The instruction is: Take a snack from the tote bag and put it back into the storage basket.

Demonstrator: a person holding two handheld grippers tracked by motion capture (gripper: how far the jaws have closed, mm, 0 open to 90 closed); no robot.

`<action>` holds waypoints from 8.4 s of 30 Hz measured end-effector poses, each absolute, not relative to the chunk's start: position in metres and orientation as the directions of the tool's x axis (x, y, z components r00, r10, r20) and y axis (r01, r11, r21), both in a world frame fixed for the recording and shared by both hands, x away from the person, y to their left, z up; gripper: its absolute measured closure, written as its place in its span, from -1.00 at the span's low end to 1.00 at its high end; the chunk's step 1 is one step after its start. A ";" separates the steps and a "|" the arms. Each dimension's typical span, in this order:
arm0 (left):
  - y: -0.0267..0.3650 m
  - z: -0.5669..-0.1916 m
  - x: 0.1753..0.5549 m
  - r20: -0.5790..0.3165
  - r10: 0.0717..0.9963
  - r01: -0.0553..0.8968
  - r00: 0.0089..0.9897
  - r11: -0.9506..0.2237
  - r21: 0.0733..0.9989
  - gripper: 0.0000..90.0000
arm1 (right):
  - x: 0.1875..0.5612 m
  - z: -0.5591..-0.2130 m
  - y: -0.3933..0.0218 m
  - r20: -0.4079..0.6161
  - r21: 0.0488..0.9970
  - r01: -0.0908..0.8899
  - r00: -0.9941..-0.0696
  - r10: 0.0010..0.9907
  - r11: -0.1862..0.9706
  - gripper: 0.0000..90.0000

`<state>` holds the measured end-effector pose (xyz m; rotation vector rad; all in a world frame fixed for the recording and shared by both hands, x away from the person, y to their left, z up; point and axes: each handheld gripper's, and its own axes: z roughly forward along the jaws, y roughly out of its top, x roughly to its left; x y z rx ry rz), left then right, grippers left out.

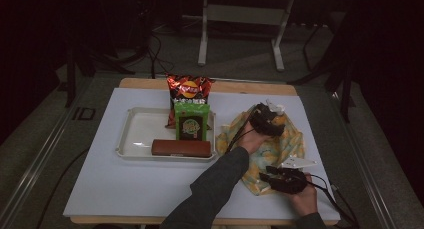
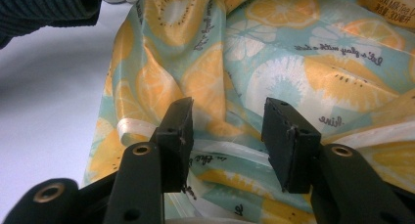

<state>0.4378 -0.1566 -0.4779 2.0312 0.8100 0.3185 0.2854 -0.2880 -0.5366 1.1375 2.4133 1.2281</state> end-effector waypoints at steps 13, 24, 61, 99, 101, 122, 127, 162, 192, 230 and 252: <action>-0.150 -0.477 0.430 -0.078 0.644 0.415 0.761 -0.391 0.822 -0.27 | 0.286 -0.537 -0.288 0.153 0.758 0.544 -0.683 0.714 0.359 0.22; -0.140 -0.465 0.419 -0.083 0.633 0.404 0.769 -0.382 0.831 -0.27 | 0.286 -0.537 -0.288 0.148 0.757 0.542 -0.685 0.713 0.364 0.21; -0.112 -0.439 0.382 -0.087 0.596 0.390 0.798 -0.401 0.829 -0.27 | 0.287 -0.538 -0.287 0.149 0.756 0.542 -0.688 0.710 0.367 0.21; -0.076 -0.421 0.343 -0.113 0.573 0.374 0.812 -0.361 0.854 -0.27 | 0.287 -0.538 -0.287 0.150 0.757 0.542 -0.688 0.710 0.365 0.21; -0.074 -0.420 0.342 -0.117 0.573 0.376 0.811 -0.358 0.855 -0.27 | 0.287 -0.538 -0.287 0.150 0.757 0.542 -0.688 0.711 0.365 0.21; -0.054 -0.419 0.327 -0.112 0.574 0.370 0.811 -0.355 0.858 -0.27 | 0.287 -0.538 -0.287 0.150 0.756 0.543 -0.687 0.711 0.366 0.21; -0.048 -0.417 0.324 -0.106 0.579 0.364 0.808 -0.350 0.863 -0.27 | 0.287 -0.538 -0.287 0.149 0.756 0.543 -0.688 0.711 0.366 0.21; -0.007 -0.419 0.318 -0.069 0.661 0.367 0.747 -0.323 0.872 -0.27 | 0.287 -0.538 -0.287 0.149 0.756 0.542 -0.687 0.711 0.365 0.21; 0.023 -0.423 0.328 -0.071 0.726 0.393 0.684 -0.284 0.875 -0.27 | 0.287 -0.539 -0.287 0.149 0.757 0.541 -0.689 0.710 0.367 0.20; 0.055 -0.425 0.331 -0.080 0.764 0.411 0.640 -0.252 0.876 -0.27 | 0.287 -0.539 -0.287 0.147 0.758 0.540 -0.689 0.709 0.367 0.20; 0.080 -0.424 0.328 -0.077 0.790 0.414 0.608 -0.234 0.880 -0.27 | 0.287 -0.539 -0.287 0.146 0.758 0.539 -0.690 0.709 0.368 0.20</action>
